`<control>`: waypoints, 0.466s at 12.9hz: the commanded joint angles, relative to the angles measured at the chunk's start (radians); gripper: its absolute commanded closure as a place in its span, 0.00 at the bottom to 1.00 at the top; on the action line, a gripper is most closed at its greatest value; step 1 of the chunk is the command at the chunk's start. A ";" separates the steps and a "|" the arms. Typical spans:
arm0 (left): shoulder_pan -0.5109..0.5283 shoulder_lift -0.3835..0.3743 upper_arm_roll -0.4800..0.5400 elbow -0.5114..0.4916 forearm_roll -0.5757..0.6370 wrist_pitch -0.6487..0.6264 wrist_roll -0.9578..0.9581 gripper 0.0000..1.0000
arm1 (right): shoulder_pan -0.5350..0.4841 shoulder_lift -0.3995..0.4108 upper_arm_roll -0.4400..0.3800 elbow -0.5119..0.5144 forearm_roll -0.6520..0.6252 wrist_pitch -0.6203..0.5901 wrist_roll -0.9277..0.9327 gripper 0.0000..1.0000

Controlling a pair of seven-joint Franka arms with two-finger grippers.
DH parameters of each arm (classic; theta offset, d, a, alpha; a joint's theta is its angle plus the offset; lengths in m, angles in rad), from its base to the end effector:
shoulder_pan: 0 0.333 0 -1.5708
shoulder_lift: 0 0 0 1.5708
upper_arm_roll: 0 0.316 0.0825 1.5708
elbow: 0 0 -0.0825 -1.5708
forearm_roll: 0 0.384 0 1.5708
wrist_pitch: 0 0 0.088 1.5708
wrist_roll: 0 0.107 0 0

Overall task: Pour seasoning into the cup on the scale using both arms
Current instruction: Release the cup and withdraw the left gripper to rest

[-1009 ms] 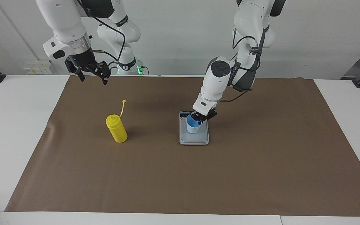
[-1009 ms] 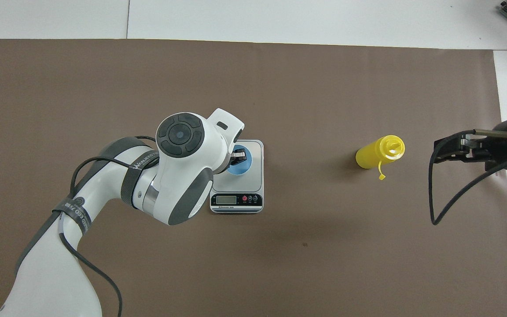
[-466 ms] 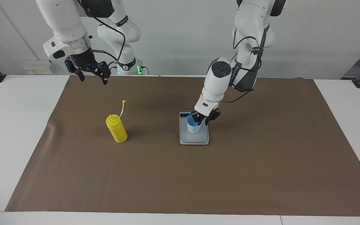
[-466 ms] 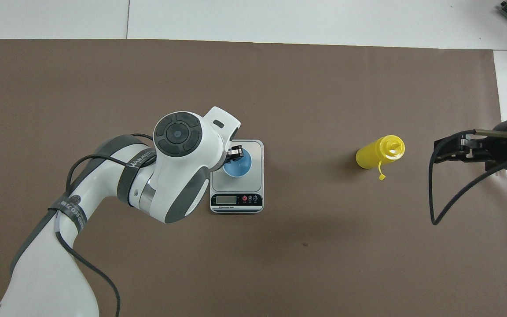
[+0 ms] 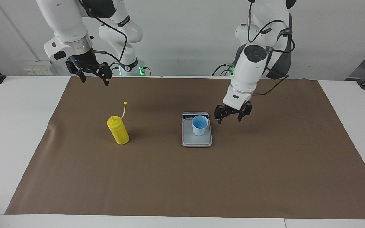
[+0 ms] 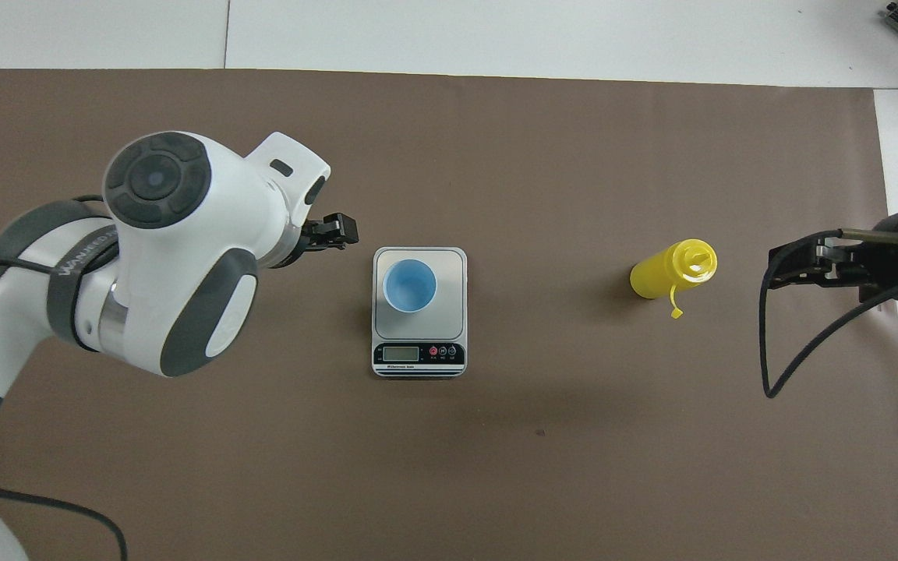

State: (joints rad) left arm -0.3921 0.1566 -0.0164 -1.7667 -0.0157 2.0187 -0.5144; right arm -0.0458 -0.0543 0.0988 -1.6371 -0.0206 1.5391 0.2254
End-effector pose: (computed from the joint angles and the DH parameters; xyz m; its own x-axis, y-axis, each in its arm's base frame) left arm 0.5665 -0.2456 0.4790 0.9907 0.1141 0.0744 0.1096 -0.9920 0.0619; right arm 0.5328 0.0275 0.6200 0.9843 -0.1725 -0.0370 -0.1713 -0.9846 0.0351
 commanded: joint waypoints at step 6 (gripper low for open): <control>0.281 -0.095 -0.010 -0.031 0.011 -0.158 0.385 0.00 | -0.012 -0.009 0.007 -0.010 0.002 -0.005 -0.020 0.00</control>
State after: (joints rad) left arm -0.1518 0.1042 -0.0133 -1.7695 -0.0152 1.8925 -0.1866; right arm -0.0458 -0.0543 0.0988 -1.6371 -0.0206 1.5391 0.2254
